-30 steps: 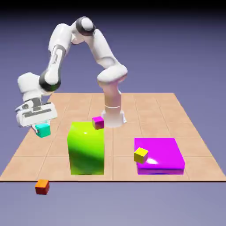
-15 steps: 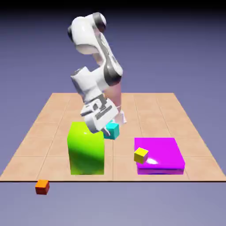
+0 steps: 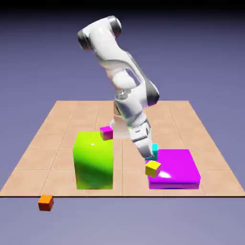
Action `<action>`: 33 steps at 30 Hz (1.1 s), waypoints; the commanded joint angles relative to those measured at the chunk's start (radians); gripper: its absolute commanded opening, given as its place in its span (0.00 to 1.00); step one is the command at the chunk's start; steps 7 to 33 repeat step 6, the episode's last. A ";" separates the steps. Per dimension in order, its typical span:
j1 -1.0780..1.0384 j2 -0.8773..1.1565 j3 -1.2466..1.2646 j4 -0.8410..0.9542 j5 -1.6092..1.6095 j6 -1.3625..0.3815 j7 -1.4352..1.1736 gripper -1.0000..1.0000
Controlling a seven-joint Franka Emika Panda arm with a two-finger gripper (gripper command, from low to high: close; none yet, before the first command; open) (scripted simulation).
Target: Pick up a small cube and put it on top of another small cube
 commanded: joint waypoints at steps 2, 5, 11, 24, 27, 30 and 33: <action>0.073 -0.019 -0.070 -0.002 -0.022 0.036 0.012 0.00; 0.082 -0.021 -0.080 -0.002 -0.025 0.040 0.014 1.00; 0.046 -0.012 -0.045 -0.001 -0.014 0.023 0.008 1.00; 0.046 -0.012 -0.045 -0.001 -0.014 0.023 0.008 1.00; 0.046 -0.012 -0.045 -0.001 -0.014 0.023 0.008 1.00; 0.046 -0.012 -0.045 -0.001 -0.014 0.023 0.008 1.00; 0.046 -0.012 -0.045 -0.001 -0.014 0.023 0.008 1.00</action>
